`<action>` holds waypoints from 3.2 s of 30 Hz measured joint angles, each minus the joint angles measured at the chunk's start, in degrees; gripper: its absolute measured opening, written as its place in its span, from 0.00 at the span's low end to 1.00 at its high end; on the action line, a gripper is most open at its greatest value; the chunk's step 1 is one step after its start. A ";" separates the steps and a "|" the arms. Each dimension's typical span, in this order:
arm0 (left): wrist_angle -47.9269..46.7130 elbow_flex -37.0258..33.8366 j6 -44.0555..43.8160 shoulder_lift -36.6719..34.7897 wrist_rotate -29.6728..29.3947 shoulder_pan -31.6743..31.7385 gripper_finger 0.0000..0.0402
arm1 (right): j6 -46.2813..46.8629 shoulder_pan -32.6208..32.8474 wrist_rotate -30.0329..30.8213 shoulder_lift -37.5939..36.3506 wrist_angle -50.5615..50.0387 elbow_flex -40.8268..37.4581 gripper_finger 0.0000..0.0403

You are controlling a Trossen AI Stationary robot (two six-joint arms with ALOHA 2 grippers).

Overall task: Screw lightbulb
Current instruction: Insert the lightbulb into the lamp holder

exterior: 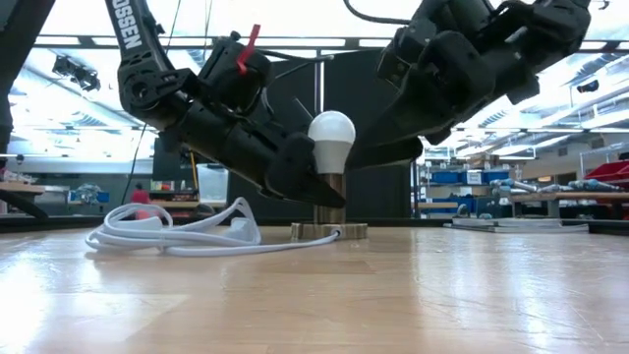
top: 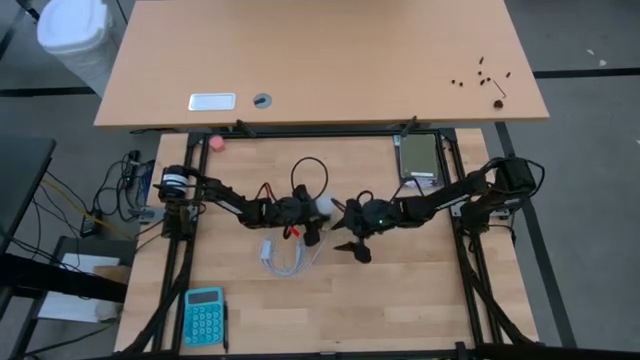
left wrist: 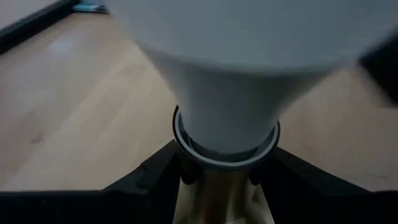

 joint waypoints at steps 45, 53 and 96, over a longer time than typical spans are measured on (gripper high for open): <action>0.40 -0.13 -0.15 0.04 1.04 -0.03 0.49 | -1.26 -0.88 13.62 -1.36 -4.77 -0.02 0.76; 0.40 -0.11 -0.16 0.04 1.23 -0.05 0.49 | -4.77 -6.13 7.93 -0.72 0.36 -0.02 0.76; -0.43 -0.02 -0.46 0.00 1.92 0.58 0.49 | -4.38 -6.08 7.66 -1.32 1.10 0.09 0.76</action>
